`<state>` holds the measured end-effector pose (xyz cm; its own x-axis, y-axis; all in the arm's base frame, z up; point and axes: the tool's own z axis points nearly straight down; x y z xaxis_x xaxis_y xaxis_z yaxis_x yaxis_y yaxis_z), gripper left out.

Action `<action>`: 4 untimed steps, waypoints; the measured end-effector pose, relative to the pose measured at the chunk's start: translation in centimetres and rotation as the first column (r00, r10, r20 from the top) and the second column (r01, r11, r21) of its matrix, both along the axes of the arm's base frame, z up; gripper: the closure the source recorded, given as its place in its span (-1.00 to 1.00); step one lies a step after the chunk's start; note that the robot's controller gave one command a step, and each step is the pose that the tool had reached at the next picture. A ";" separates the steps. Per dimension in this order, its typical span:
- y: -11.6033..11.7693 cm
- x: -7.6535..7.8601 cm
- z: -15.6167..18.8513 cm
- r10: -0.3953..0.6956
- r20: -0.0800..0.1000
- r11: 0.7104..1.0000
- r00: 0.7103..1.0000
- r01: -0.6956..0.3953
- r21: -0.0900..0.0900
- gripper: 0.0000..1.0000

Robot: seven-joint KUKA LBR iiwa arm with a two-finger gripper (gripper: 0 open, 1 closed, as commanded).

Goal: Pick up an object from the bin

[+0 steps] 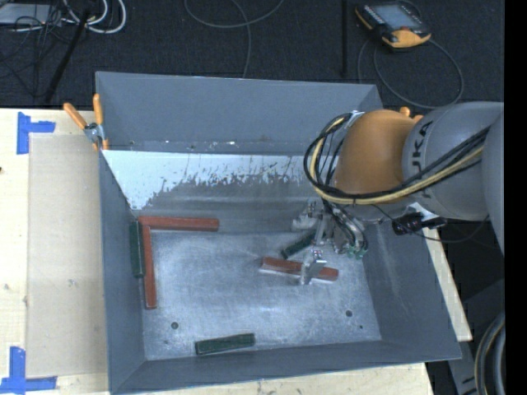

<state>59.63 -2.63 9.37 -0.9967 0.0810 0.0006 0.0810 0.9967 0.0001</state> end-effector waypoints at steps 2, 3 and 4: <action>0.8 1.7 -1.5 -0.176 0.001 0.984 0.984 0.176 0.006 -1.00; 0.1 3.0 -1.7 -0.410 0.013 0.912 0.912 0.410 0.005 1.00; 0.1 3.0 -1.7 -0.409 0.013 0.912 0.912 0.409 0.004 1.00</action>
Offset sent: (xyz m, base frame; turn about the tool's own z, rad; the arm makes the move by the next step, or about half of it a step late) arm 0.0127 0.0055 -0.0237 0.1788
